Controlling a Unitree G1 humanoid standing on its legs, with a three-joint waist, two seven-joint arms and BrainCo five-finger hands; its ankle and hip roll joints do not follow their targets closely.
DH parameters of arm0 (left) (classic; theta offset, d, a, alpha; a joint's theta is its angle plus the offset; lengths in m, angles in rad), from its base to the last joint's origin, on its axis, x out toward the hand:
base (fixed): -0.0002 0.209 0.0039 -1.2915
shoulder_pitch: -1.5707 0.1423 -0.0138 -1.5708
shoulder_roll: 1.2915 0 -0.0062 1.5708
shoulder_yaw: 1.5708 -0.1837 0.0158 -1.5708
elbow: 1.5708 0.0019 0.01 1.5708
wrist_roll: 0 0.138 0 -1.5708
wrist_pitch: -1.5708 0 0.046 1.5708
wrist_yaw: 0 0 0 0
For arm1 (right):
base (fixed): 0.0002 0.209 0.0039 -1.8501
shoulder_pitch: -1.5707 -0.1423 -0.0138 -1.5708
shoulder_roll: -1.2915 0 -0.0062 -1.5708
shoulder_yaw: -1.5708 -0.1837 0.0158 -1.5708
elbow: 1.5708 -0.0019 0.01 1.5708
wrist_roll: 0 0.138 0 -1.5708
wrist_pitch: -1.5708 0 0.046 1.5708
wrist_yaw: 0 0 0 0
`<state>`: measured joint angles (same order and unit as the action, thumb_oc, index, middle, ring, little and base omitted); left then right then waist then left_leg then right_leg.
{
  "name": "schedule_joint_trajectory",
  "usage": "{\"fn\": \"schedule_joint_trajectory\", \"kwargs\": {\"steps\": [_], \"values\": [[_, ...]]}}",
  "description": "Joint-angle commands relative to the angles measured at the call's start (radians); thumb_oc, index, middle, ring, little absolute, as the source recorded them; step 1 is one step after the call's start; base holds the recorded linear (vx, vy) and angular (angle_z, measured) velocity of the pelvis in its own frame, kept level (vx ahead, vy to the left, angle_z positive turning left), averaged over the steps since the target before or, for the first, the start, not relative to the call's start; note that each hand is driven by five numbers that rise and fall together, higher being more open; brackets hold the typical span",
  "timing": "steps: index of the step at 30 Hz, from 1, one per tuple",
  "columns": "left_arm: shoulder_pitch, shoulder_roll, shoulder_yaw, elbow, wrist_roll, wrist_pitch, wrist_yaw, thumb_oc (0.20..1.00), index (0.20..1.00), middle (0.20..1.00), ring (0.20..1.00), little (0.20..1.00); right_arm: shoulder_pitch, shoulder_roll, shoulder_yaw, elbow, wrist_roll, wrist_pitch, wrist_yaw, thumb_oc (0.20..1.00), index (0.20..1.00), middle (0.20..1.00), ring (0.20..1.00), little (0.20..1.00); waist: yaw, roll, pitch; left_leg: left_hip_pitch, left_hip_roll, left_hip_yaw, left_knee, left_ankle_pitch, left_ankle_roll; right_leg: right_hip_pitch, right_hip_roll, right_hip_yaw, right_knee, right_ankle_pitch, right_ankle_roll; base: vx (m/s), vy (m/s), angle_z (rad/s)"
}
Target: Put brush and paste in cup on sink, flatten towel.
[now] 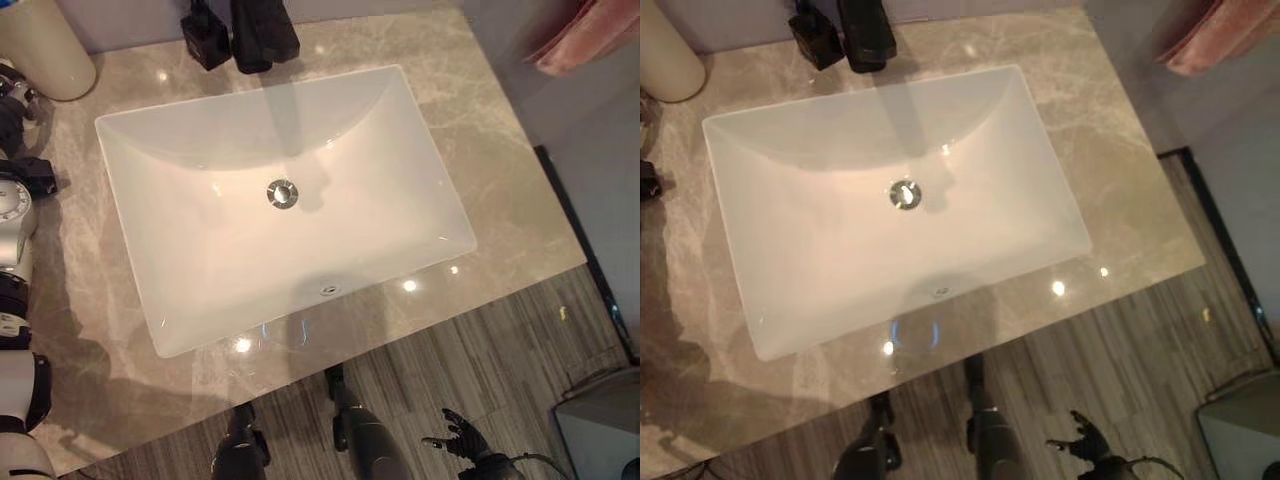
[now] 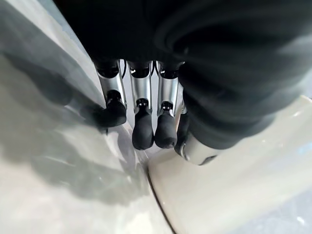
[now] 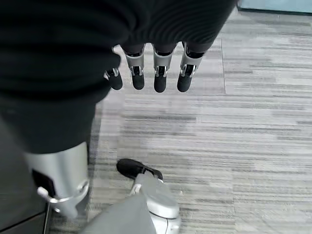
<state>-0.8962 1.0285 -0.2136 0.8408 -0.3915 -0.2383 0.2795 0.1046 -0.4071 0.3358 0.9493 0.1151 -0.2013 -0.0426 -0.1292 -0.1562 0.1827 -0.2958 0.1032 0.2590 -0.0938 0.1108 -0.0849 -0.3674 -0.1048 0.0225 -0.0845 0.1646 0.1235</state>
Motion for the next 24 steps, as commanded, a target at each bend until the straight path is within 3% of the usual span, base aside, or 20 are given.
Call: {"fn": "schedule_joint_trajectory", "kwargs": {"steps": [1,24], "values": [[-0.031,-0.07,-0.066,0.083,0.027,0.006,0.0,0.2,0.2,0.2,0.2,0.2,-0.006,-0.054,-0.004,-0.003,0.034,-0.01,-0.018,1.0,1.0,1.0,1.0,1.0,-0.047,0.051,0.027,0.021,0.014,-0.086,0.006,-0.022,0.013,0.072,-0.04,-0.026,0.01,0.026,0.069,0.0,0.0,0.0],[-0.145,-0.135,-0.146,0.081,0.056,-0.003,0.032,0.2,0.2,0.2,0.2,0.2,0.015,-0.053,0.004,-0.001,0.052,-0.012,-0.016,1.0,1.0,1.0,1.0,1.0,-0.071,0.039,0.013,0.008,0.022,-0.073,0.006,-0.017,0.008,0.048,-0.028,-0.013,0.003,0.03,0.065,0.0,-0.006,-0.02]]}}
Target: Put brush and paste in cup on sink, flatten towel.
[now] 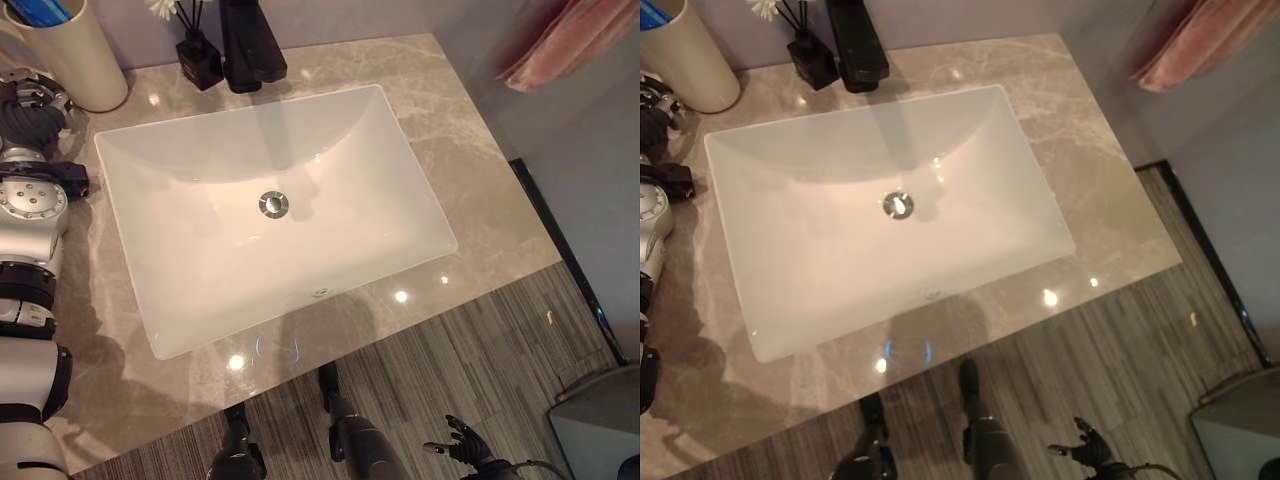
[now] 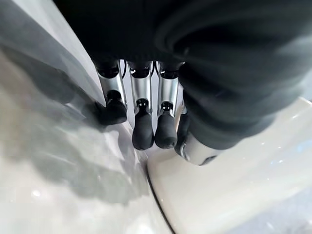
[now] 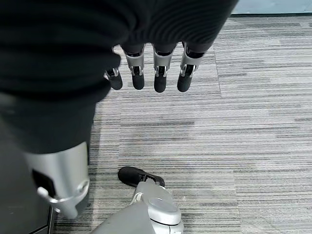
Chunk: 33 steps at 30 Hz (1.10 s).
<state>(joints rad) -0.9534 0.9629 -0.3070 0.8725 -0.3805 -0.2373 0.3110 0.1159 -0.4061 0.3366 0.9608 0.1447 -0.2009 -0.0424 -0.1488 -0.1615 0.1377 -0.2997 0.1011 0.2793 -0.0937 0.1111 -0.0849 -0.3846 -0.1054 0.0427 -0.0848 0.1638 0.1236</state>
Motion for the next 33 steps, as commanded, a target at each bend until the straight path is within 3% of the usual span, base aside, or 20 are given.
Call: {"fn": "schedule_joint_trajectory", "kwargs": {"steps": [1,8,23,25,27,30,33], "values": [[-0.087,-0.072,-0.052,0.043,0.037,-0.01,0.001,0.2,0.2,0.2,0.2,0.2,0.003,-0.053,0.002,-0.006,0.024,-0.013,-0.017,1.0,1.0,1.0,1.0,1.0,-0.052,0.044,0.057,0.011,0.025,-0.093,0.006,-0.017,0.008,0.063,-0.026,-0.031,0.002,0.032,0.065,0.0,-0.02,-0.04],[-0.069,-0.076,-0.039,0.022,0.042,-0.022,0.017,0.2,0.2,0.2,0.2,0.2,0.005,-0.046,0.004,0.0,0.023,-0.019,-0.021,1.0,1.0,1.0,1.0,1.0,-0.052,0.041,0.055,0.009,0.031,-0.09,0.006,-0.016,0.005,0.058,-0.02,-0.027,0.002,0.029,0.061,0.0,-0.018,-0.02],[0.198,-0.092,0.119,-0.104,0.151,0.014,0.031,0.2,0.2,0.2,0.2,0.2,0.031,-0.038,-0.024,0.032,-0.042,-0.005,-0.024,1.0,1.0,1.0,1.0,1.0,0.006,0.053,0.011,0.087,0.017,-0.148,0.006,-0.031,0.01,0.174,-0.037,-0.095,0.025,-0.022,0.051,0.01,-0.018,0.05],[0.32,-0.108,0.184,-0.247,0.184,0.006,0.03,0.2,0.2,0.2,0.2,0.2,0.043,-0.031,-0.043,0.053,-0.056,0.004,-0.02,1.0,1.0,1.0,1.0,1.0,0.027,0.052,-0.004,0.113,0.007,-0.16,0.006,-0.042,0.018,0.21,-0.044,-0.107,0.025,-0.029,0.052,0.0,0.044,0.19],[0.36,-0.111,0.205,-0.278,0.186,0.004,0.027,0.2,0.2,0.2,0.2,0.2,0.046,-0.029,-0.049,0.056,-0.058,0.007,-0.017,1.0,1.0,1.0,1.0,1.0,0.032,0.051,-0.011,0.122,0.005,-0.16,0.006,-0.046,0.021,0.219,-0.046,-0.108,0.026,-0.031,0.052,0.02,0.042,0.13],[0.548,-0.166,0.306,-0.475,0.189,-0.037,0.023,0.2,0.2,0.2,0.2,0.2,0.06,-0.01,-0.08,0.078,-0.068,0.01,-0.01,1.0,1.0,1.0,1.0,1.0,0.048,0.05,-0.04,0.169,-0.007,-0.157,0.006,-0.067,0.031,0.257,-0.053,-0.108,0.042,-0.039,0.053,0.03,0.064,0.01],[0.764,-0.271,0.392,-0.708,0.241,-0.101,0.033,0.2,0.2,0.2,0.2,0.2,0.064,0.015,-0.104,0.088,-0.077,0.006,-0.006,1.0,1.0,1.0,1.0,1.0,0.062,0.049,-0.061,0.201,-0.02,-0.161,0.006,-0.08,0.042,0.284,-0.062,-0.106,0.052,-0.041,0.055,0.02,0.088,0.08]]}}
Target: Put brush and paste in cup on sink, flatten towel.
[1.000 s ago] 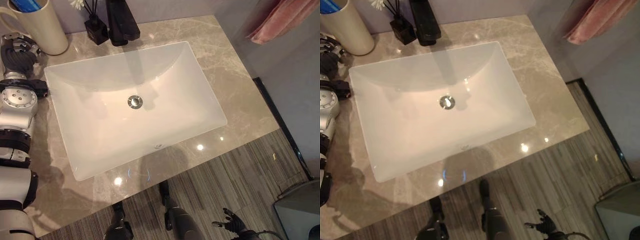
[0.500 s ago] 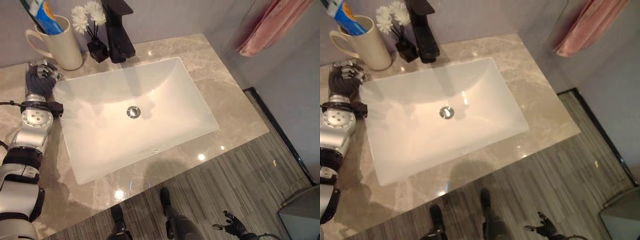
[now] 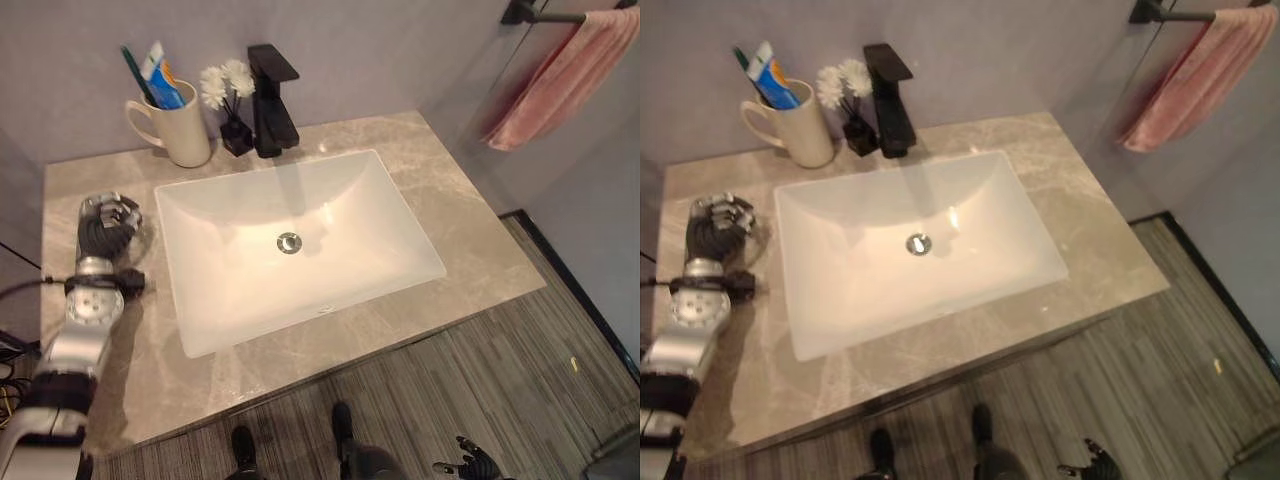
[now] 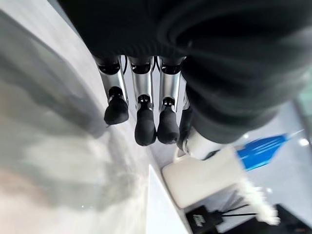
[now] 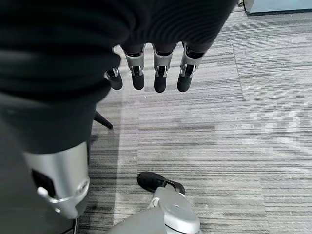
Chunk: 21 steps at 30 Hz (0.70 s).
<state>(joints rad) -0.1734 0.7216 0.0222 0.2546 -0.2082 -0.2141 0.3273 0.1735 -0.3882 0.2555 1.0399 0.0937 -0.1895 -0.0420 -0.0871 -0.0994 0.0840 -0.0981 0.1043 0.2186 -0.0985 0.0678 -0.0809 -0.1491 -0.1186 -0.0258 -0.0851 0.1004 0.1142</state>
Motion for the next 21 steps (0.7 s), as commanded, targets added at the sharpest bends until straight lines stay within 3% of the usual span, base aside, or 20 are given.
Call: {"fn": "schedule_joint_trajectory", "kwargs": {"steps": [1,3,4,5,11,14,16,19,20,21], "values": [[0.062,-0.073,0.088,-0.185,0.047,-0.162,-0.006,0.2,0.2,0.2,0.2,0.2,0.014,0.003,-0.027,0.011,-0.032,-0.007,-0.012,1.0,1.0,1.0,1.0,1.0,0.005,-0.011,-0.013,0.014,-0.027,-0.1,0.011,-0.046,0.041,0.062,-0.053,-0.039,0.054,0.02,0.067,-0.02,0.106,0.15],[0.238,-0.172,0.134,-0.367,-0.096,-0.235,-0.127,0.2,0.2,0.2,0.2,0.2,0.029,0.009,-0.047,0.024,-0.052,-0.009,-0.012,1.0,1.0,1.0,1.0,1.0,0.02,-0.012,-0.034,0.027,-0.045,-0.098,0.011,-0.056,0.055,0.074,-0.07,-0.04,0.053,0.035,0.074,-0.02,0.147,0.13],[0.246,-0.174,0.139,-0.373,-0.099,-0.232,-0.132,0.2,0.2,0.2,0.2,0.2,0.032,0.008,-0.046,0.023,-0.053,-0.009,-0.012,1.0,1.0,1.0,1.0,1.0,0.019,-0.011,-0.035,0.028,-0.046,-0.097,0.011,-0.057,0.056,0.076,-0.071,-0.04,0.052,0.035,0.074,-0.01,0.171,0.09],[0.325,-0.218,0.137,-0.432,-0.196,-0.243,-0.215,0.2,0.2,0.2,0.2,0.2,0.046,0.011,-0.064,0.015,-0.06,-0.016,-0.012,1.0,1.0,1.0,1.0,1.0,0.025,-0.014,-0.051,0.04,-0.06,-0.096,0.011,-0.066,0.065,0.086,-0.083,-0.041,0.051,0.04,0.08,-0.01,0.142,0.09],[0.387,-0.192,0.09,-0.493,-0.257,-0.238,-0.314,0.2,0.2,0.2,0.2,0.2,0.09,0.001,-0.12,-0.075,-0.036,-0.042,-0.014,1.0,1.0,1.0,1.0,1.0,0.017,-0.007,-0.063,0.069,-0.104,-0.089,0.011,-0.08,0.088,0.1,-0.127,-0.031,0.063,0.085,0.102,-0.04,0.135,0.02],[0.316,-0.186,-0.012,-0.485,-0.29,-0.231,-0.335,0.2,0.2,0.2,0.2,0.2,0.097,0.004,-0.151,-0.162,0.014,-0.058,-0.035,1.0,1.0,1.0,1.0,1.0,-0.008,0.009,-0.041,0.053,-0.125,-0.043,0.011,-0.074,0.097,0.037,-0.157,-0.028,0.056,0.18,0.12,-0.21,0.162,-0.23],[0.3,-0.182,-0.029,-0.483,-0.282,-0.226,-0.327,0.2,0.2,0.2,0.2,0.2,0.088,0.008,-0.15,-0.17,0.02,-0.06,-0.043,1.0,1.0,1.0,1.0,1.0,-0.002,0.02,-0.027,0.052,-0.116,-0.024,0.011,-0.067,0.098,0.021,-0.15,-0.06,0.077,0.169,0.117,-0.19,0.072,-0.68],[0.272,-0.146,-0.057,-0.48,-0.215,-0.218,-0.328,0.2,0.2,0.2,0.2,0.2,0.108,-0.002,-0.086,-0.225,-0.031,-0.068,-0.025,1.0,1.0,1.0,1.0,1.0,0.023,0.056,-0.007,0.052,-0.086,0.037,0.011,-0.05,0.101,0.052,-0.137,-0.18,0.221,0.018,0.082,-0.17,0.074,-0.8],[0.276,-0.145,-0.06,-0.481,-0.218,-0.214,-0.333,0.2,0.2,0.2,0.2,0.2,0.11,-0.012,-0.075,-0.214,-0.065,-0.066,-0.03,1.0,1.0,1.0,1.0,1.0,0.036,0.062,-0.009,0.055,-0.08,0.055,0.011,-0.049,0.102,0.068,-0.145,-0.227,0.258,-0.008,0.073,-0.08,0.028,-0.61],[0.277,-0.146,-0.06,-0.481,-0.219,-0.214,-0.334,0.2,0.2,0.2,0.2,0.2,0.11,-0.012,-0.075,-0.214,-0.065,-0.067,-0.03,1.0,1.0,1.0,1.0,1.0,0.035,0.062,-0.008,0.056,-0.081,0.054,0.011,-0.049,0.102,0.068,-0.146,-0.227,0.26,-0.01,0.073,-0.06,0.002,-0.88]]}}
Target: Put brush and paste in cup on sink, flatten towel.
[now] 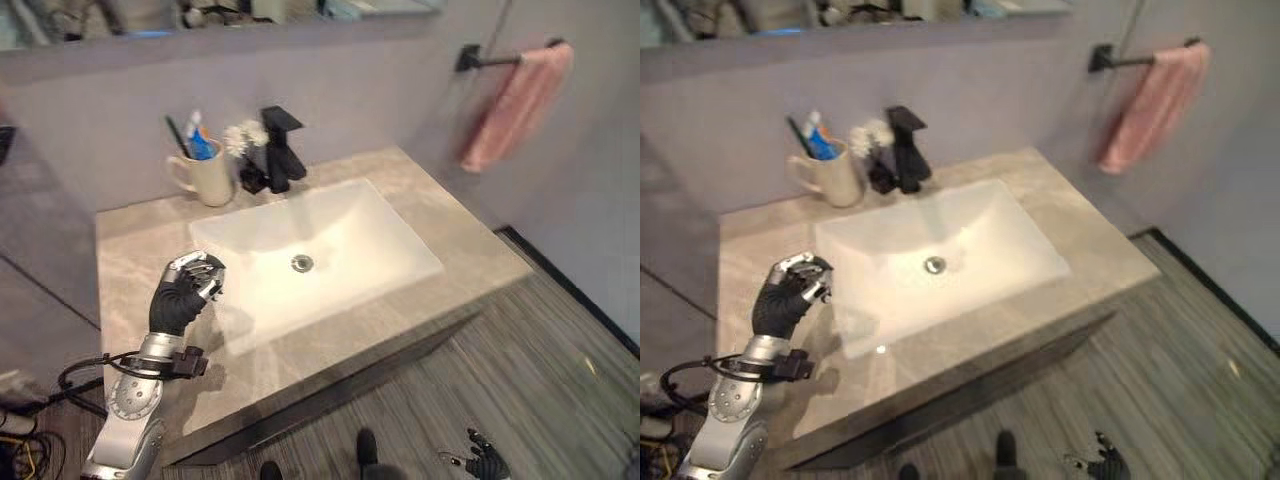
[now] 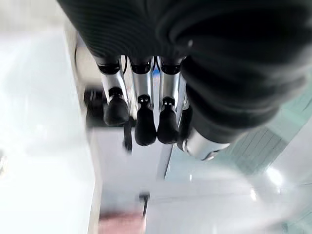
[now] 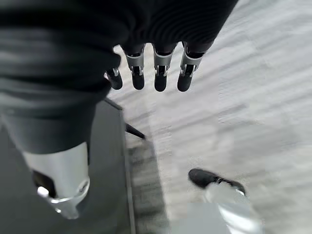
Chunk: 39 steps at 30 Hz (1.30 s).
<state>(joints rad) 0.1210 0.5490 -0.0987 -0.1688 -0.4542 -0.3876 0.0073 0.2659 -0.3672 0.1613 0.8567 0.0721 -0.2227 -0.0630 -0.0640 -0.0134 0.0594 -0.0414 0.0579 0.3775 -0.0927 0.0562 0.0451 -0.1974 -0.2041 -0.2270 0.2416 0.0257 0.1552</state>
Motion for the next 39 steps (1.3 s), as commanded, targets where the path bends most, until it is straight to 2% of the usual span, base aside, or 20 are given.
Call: {"fn": "schedule_joint_trajectory", "kwargs": {"steps": [1,3,4,5,8,13,14,15,16,17,18,19,22,26,28,33,34,35,36,39], "values": [[-0.007,0.029,0.061,-0.062,0.022,-0.037,-0.02,0.2,0.2,0.2,0.2,0.2,0.014,-0.045,0.026,-0.02,-0.079,-0.03,-0.016,1.0,1.0,1.0,1.0,1.0,0.024,-0.022,0.011,0.004,-0.031,-0.084,0.005,-0.037,-0.023,0.138,-0.065,-0.064,-0.044,0.047,0.027,0.02,-0.028,-0.83],[0.002,0.03,0.059,-0.059,0.019,-0.032,-0.028,0.2,0.2,0.2,0.2,0.2,0.013,-0.055,0.027,-0.02,-0.096,-0.028,-0.017,1.0,1.0,1.0,1.0,1.0,0.028,-0.027,-0.001,0.016,-0.032,-0.08,0.005,-0.056,-0.032,0.166,-0.063,-0.072,-0.051,0.034,0.041,-0.05,-0.109,-0.66],[0.045,0.023,0.068,-0.062,0.026,-0.026,-0.034,0.2,0.2,0.2,0.2,0.2,-0.019,-0.067,0.025,0.008,-0.084,-0.018,-0.023,1.0,1.0,1.0,1.0,1.0,0.07,-0.041,-0.013,0.018,-0.009,0.026,0.007,-0.04,-0.045,0.238,-0.056,-0.224,-0.125,0.047,0.053,-0.23,-0.242,-0.89],[0.064,0.031,0.076,-0.063,0.043,-0.026,-0.036,0.2,0.2,0.2,0.2,0.2,-0.028,-0.073,0.022,-0.015,-0.078,-0.021,-0.025,1.0,1.0,1.0,1.0,1.0,0.078,-0.043,-0.011,0.018,0.003,0.054,0.008,-0.031,-0.052,0.233,-0.054,-0.26,-0.143,0.055,0.057,-0.25,-0.32,-1.68],[0.086,0.044,0.075,-0.047,0.066,-0.029,-0.042,0.2,0.2,0.2,0.2,0.2,-0.013,-0.085,0.015,-0.08,-0.066,-0.027,-0.016,1.0,1.0,1.0,1.0,1.0,0.068,-0.042,-0.01,0.026,0.021,0.074,0.01,-0.017,-0.063,0.219,-0.026,-0.216,-0.155,0.041,0.047,-0.04,-0.168,-1.59],[0.093,0.006,0.005,0.004,0.018,-0.012,-0.068,0.2,0.2,0.2,0.2,0.2,0.039,-0.131,-0.009,-0.168,-0.045,-0.056,-0.006,1.0,1.0,1.0,1.0,1.0,0.023,-0.038,0.002,0.029,0.09,0.076,0.033,0.04,-0.11,0.235,0.074,-0.095,-0.23,-0.024,-0.009,-0.03,-0.295,-0.34],[0.082,0.001,-0.012,0.011,0.014,-0.008,-0.068,0.2,0.2,0.2,0.2,0.2,0.035,-0.138,-0.009,-0.181,-0.042,-0.058,-0.011,1.0,1.0,1.0,1.0,1.0,0.025,-0.039,0.011,0.019,0.097,0.039,0.057,0.044,-0.117,0.237,0.085,-0.073,-0.235,-0.032,-0.019,-0.09,-0.447,-1.1],[0.038,-0.011,-0.049,0.032,0.028,-0.007,-0.049,0.2,0.2,0.2,0.2,0.2,0.022,-0.153,-0.016,-0.215,-0.037,-0.061,-0.026,1.0,1.0,1.0,1.0,1.0,0.046,-0.041,0.043,-0.035,0.073,-0.127,0.115,0.049,-0.11,0.224,0.103,-0.037,-0.23,-0.031,-0.047,-0.08,-0.406,-1.23],[0.017,-0.023,-0.069,0.05,0.034,-0.002,-0.04,0.2,0.2,0.2,0.2,0.2,0.001,-0.159,-0.014,-0.223,-0.029,-0.063,-0.033,1.0,1.0,1.0,1.0,1.0,0.066,-0.046,0.055,-0.067,0.01,-0.309,0.148,0.006,-0.094,0.223,0.116,0.009,-0.228,-0.031,-0.057,-0.07,-0.369,-1.31],[0.022,-0.025,-0.064,0.053,0.035,-0.007,-0.037,0.2,0.2,0.2,0.2,0.2,-0.011,-0.164,-0.009,-0.222,-0.03,-0.066,-0.033,1.0,1.0,1.0,1.0,1.0,0.077,-0.046,0.058,-0.081,-0.033,-0.391,0.178,-0.016,-0.084,0.22,0.126,0.042,-0.231,-0.027,-0.061,0.1,-0.22,-1.4],[0.023,-0.018,-0.066,0.063,0.04,-0.008,-0.044,0.2,0.2,0.2,0.2,0.2,-0.035,-0.16,0.007,-0.225,-0.03,-0.066,-0.03,1.0,1.0,1.0,1.0,1.0,0.083,-0.039,0.053,-0.076,-0.085,-0.453,0.197,-0.043,-0.064,0.22,0.143,0.109,-0.235,-0.025,-0.064,0.13,-0.065,-1.4],[0.02,-0.016,-0.072,0.069,0.037,-0.011,-0.043,0.2,0.2,0.2,0.2,0.2,-0.038,-0.157,0.011,-0.229,-0.031,-0.068,-0.033,1.0,1.0,1.0,1.0,1.0,0.077,-0.026,0.048,-0.078,-0.112,-0.464,0.183,-0.028,-0.054,0.218,0.152,0.142,-0.234,-0.018,-0.066,0.12,-0.017,-1.44],[0.015,-0.018,-0.069,0.077,0.041,-0.011,-0.037,0.2,0.2,0.2,0.2,0.2,-0.052,-0.156,0.02,-0.242,-0.037,-0.067,-0.038,1.0,1.0,1.0,1.0,1.0,0.08,-0.024,0.05,-0.101,-0.154,-0.518,0.221,-0.034,-0.051,0.213,0.158,0.186,-0.221,-0.019,-0.064,0.08,0.038,-1.45],[0.016,-0.027,-0.077,0.065,0.022,-0.014,-0.046,0.2,0.2,0.2,0.2,0.2,-0.067,-0.117,0.005,-0.254,-0.007,-0.061,-0.04,1.0,1.0,1.0,1.0,1.0,0.055,0.01,0.032,-0.013,-0.146,-0.459,0.159,-0.06,-0.019,0.221,0.162,0.271,-0.191,-0.038,-0.048,0.14,0.156,-0.89],[-0.009,-0.024,-0.105,0.049,0.002,-0.014,-0.045,0.2,0.2,0.2,0.2,0.2,-0.08,-0.094,0.022,-0.245,-0.015,-0.056,-0.047,1.0,1.0,1.0,1.0,1.0,0.042,0.025,0.023,0.027,-0.136,-0.391,0.118,-0.069,-0.006,0.204,0.156,0.324,-0.183,-0.022,-0.024,0.11,0.216,-0.78],[-0.041,-0.032,-0.137,0.07,0.002,-0.013,-0.033,0.2,0.2,0.2,0.2,0.2,-0.094,-0.082,0.044,-0.249,-0.032,-0.054,-0.055,1.0,1.0,1.0,1.0,1.0,0.036,0.027,0.015,0.046,-0.132,-0.34,0.078,-0.069,0.004,0.18,0.149,0.36,-0.19,0.006,0.004,0.02,0.071,-0.52],[-0.047,-0.03,-0.139,0.085,0.006,-0.013,-0.02,0.2,0.2,0.2,0.2,0.2,-0.117,-0.07,0.051,-0.233,-0.029,-0.055,-0.066,1.0,1.0,1.0,1.0,1.0,0.053,0.026,0.022,0.048,-0.118,-0.302,0.068,-0.071,0.004,0.157,0.133,0.301,-0.166,0.012,0.015,-0.05,-0.027,-0.58],[-0.044,-0.03,-0.136,0.092,0.016,-0.009,-0.009,0.2,0.2,0.2,0.2,0.2,-0.127,-0.062,0.056,-0.226,-0.04,-0.053,-0.079,1.0,1.0,1.0,1.0,1.0,0.076,0.027,0.023,0.047,-0.104,-0.272,0.067,-0.074,-0.003,0.152,0.1,0.179,-0.158,0.011,0.011,-0.05,-0.048,-0.79],[-0.041,-0.031,-0.138,0.109,0.023,-0.007,-0.015,0.2,0.2,0.2,0.2,0.2,-0.13,-0.058,0.061,-0.228,-0.044,-0.051,-0.076,1.0,1.0,1.0,1.0,1.0,0.079,0.025,0.017,0.047,-0.099,-0.262,0.062,-0.071,-0.007,0.153,0.085,0.133,-0.166,0.023,0.009,0.0,-0.052,-1.19],[-0.03,-0.038,-0.144,0.179,0.054,0.004,-0.011,0.2,0.2,0.2,0.2,0.2,-0.127,-0.058,0.071,-0.239,-0.051,-0.049,-0.068,1.0,1.0,1.0,1.0,1.0,0.067,0.013,0.006,0.068,-0.093,-0.233,0.067,-0.076,-0.012,0.152,0.07,0.088,-0.186,0.059,0.009,0.05,-0.04,-0.72]]}}
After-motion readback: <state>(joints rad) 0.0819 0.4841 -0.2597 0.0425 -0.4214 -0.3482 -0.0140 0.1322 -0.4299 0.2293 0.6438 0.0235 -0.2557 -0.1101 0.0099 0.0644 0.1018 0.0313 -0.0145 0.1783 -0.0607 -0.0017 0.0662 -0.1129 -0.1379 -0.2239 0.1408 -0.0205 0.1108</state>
